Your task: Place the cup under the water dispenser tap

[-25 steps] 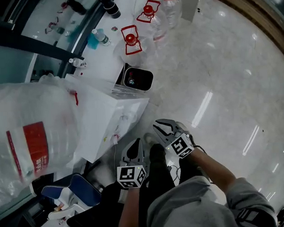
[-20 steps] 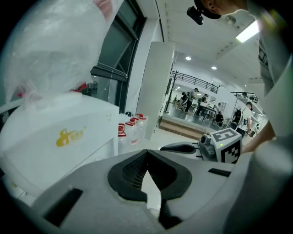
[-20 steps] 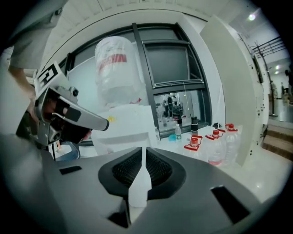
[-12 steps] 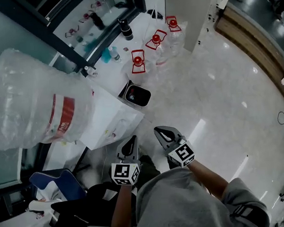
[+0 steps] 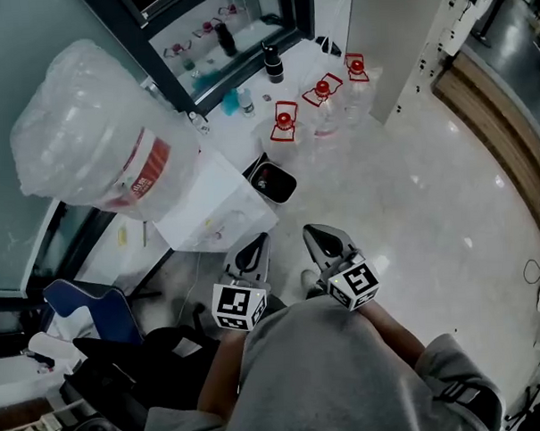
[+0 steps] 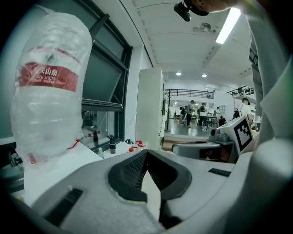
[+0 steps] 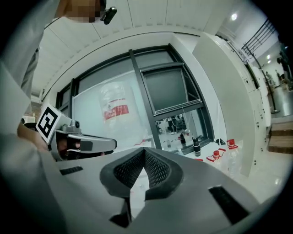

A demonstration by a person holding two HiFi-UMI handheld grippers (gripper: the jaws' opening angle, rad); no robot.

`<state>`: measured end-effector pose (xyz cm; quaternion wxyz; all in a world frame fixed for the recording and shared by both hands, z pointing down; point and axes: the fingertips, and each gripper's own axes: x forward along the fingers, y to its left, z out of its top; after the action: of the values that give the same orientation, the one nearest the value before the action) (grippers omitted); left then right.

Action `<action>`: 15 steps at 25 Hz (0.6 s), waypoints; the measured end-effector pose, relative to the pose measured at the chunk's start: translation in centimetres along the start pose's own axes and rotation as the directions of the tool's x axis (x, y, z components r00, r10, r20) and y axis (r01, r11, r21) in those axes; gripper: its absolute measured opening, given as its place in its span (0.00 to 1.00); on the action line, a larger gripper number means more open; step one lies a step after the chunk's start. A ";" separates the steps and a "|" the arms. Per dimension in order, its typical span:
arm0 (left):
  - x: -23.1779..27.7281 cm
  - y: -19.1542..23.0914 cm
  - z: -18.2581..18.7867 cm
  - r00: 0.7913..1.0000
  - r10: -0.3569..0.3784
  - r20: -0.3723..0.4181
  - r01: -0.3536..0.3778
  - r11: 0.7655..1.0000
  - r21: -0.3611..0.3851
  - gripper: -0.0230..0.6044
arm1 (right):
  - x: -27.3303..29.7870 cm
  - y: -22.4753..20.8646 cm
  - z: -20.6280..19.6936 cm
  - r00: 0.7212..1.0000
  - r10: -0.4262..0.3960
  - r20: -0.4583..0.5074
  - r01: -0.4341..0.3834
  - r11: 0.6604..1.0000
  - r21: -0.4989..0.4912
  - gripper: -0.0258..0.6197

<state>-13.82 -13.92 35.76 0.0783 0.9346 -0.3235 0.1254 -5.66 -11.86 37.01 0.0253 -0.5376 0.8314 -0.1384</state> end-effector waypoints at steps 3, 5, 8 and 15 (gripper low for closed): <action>-0.1 -0.6 0.5 1.000 0.017 0.015 -0.017 1.000 0.006 0.05 | -0.2 0.2 0.9 0.999 0.033 0.005 -0.033 0.999 -0.015 0.05; -0.2 -1.0 0.8 0.999 0.027 0.021 -0.028 1.000 0.005 0.05 | -0.3 0.4 1.1 0.999 0.052 0.005 -0.052 0.998 -0.021 0.05; 0.0 -1.1 1.1 0.999 0.041 0.032 -0.041 0.999 0.002 0.05 | -0.3 0.6 1.2 0.997 0.074 0.003 -0.074 0.997 -0.029 0.05; 0.0 -1.0 1.1 0.997 0.076 0.029 -0.076 0.997 -0.005 0.05 | -0.9 0.2 0.9 0.996 0.089 -0.017 -0.089 0.995 -0.041 0.05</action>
<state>-12.95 -13.37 34.69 0.0708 0.9231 -0.3603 0.1141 -5.25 -11.14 36.03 0.0137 -0.4994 0.8573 -0.1239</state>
